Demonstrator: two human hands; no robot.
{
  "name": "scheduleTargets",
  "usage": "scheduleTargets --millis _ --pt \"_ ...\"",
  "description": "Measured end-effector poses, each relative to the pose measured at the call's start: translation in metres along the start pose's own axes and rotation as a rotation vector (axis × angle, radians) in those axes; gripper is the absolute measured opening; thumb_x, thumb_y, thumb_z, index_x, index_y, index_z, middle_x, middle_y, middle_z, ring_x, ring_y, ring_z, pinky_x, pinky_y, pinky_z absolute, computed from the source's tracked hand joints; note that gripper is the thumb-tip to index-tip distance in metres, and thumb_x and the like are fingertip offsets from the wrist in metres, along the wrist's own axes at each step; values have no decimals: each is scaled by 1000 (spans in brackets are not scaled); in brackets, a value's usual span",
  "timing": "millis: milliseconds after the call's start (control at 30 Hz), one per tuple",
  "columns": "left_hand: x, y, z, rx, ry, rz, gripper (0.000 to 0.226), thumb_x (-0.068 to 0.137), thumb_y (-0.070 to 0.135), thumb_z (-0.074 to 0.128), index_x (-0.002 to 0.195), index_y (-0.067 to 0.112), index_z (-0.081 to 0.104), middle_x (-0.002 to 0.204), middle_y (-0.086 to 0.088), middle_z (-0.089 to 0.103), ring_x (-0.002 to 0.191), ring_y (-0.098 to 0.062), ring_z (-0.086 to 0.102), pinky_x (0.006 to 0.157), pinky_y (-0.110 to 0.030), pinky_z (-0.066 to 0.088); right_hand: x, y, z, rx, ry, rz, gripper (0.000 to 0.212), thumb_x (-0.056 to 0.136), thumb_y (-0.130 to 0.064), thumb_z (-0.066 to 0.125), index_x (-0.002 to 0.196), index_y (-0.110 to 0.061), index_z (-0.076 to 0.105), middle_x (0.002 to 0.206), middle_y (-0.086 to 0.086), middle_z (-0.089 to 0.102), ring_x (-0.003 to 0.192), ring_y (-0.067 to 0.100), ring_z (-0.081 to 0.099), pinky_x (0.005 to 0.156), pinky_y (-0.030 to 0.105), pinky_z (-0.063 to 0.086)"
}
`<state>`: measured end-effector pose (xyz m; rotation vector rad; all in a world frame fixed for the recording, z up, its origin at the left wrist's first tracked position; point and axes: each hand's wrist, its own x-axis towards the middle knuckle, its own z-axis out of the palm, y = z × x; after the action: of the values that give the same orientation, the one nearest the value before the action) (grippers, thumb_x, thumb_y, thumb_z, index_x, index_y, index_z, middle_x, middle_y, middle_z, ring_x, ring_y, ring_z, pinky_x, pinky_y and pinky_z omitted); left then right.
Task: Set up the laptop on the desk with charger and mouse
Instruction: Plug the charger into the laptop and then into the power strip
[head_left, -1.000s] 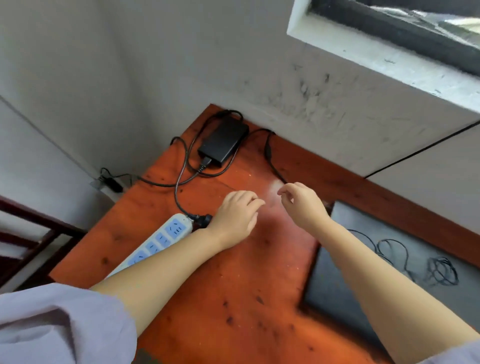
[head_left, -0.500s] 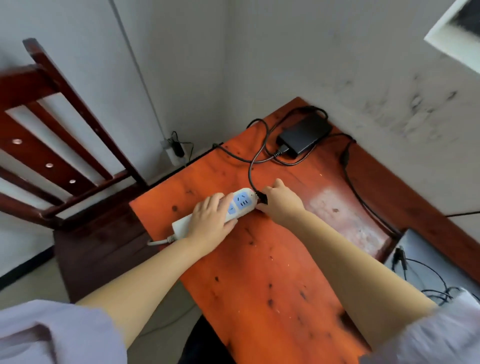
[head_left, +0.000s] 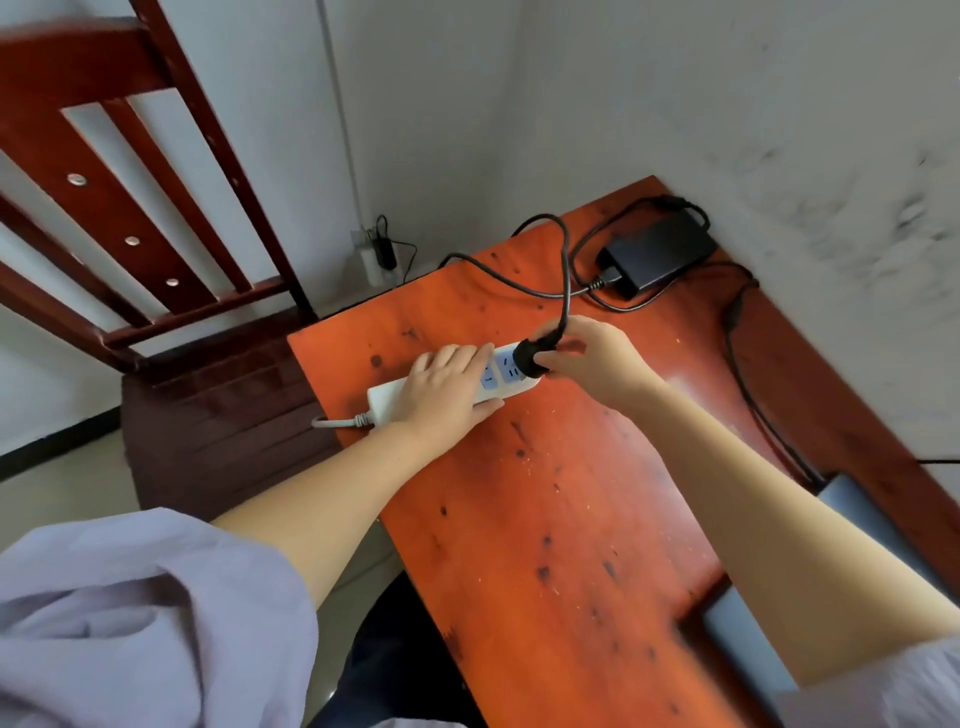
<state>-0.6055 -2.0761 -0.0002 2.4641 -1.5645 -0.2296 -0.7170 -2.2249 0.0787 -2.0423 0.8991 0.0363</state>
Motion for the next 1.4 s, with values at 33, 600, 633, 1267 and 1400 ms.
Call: scheduleTargets --millis 33,600,633,1267,1400 --pt "0 0 1 -2 6 1 68 89 52 47 145 17 28 137 2 47 130 -18 39 104 -34 31 2 0 0 15 14 -5 19 83 -8 63 96 -22 62 108 3 65 99 19 64 82 33 57" --pt "-1 -3 8 52 139 42 64 78 47 65 128 9 54 112 -5 68 107 -23 62 93 -36 47 15 -11 0 -428 -39 -272 25 84 -16 65 108 -15 67 109 1 62 92 11 50 83 22 42" --pt "-1 -3 8 65 147 44 64 76 48 67 125 9 57 108 -5 69 104 -23 64 91 -35 48 16 -13 0 -456 -48 -279 25 84 -17 65 109 -14 67 109 2 62 91 12 51 84 24 44" --pt "-1 -4 9 42 140 58 63 82 47 61 130 8 51 115 -6 66 111 -24 59 99 -37 42 11 -9 6 -459 -45 -292 26 85 -14 64 111 -12 65 110 4 60 90 11 50 80 20 40" --pt "0 -3 8 43 117 57 63 84 46 58 133 9 49 120 -7 63 115 -24 56 104 -38 38 17 -12 2 -445 -57 -271 24 86 -14 63 110 -12 65 110 6 61 91 13 52 81 22 42"
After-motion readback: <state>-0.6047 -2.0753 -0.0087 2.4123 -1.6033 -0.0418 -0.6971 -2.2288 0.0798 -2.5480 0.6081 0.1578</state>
